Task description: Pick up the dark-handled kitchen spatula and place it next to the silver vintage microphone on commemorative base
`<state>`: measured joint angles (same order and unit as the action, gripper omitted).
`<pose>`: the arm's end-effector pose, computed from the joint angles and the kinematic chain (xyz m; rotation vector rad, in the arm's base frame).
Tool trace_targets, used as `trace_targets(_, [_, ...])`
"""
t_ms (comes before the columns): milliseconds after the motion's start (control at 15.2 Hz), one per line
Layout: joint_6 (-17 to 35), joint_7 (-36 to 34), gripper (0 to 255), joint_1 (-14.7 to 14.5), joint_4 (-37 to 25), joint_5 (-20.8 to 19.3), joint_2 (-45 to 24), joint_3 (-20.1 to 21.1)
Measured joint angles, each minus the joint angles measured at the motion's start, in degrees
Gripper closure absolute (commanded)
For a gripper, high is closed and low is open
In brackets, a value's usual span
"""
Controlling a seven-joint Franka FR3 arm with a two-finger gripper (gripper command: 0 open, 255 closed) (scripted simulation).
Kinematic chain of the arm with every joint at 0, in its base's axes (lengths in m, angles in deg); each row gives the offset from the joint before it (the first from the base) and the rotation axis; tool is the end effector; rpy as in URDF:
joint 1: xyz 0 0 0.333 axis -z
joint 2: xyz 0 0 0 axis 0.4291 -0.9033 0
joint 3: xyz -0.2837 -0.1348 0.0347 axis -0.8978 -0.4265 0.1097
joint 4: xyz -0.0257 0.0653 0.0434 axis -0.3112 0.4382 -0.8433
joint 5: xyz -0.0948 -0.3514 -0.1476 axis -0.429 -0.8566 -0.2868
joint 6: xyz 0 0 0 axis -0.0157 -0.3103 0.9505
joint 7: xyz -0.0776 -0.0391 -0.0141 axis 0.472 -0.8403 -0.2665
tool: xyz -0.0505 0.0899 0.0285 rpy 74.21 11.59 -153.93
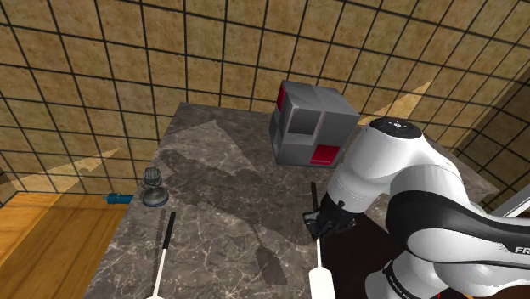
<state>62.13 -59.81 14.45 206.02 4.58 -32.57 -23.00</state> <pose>0.2152 0.2199 0.3929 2.9873 -0.9062 0.0996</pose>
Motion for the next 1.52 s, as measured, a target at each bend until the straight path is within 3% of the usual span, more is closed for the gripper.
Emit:
trace_targets(990, [-12.5, 0.1, 255, 1.5, -9.3, -4.8, 3.3, -5.5])
trace_targets(1518, [-5.1, -0.2, 255, 10.0, -20.6, -8.6, -14.5, -1.0])
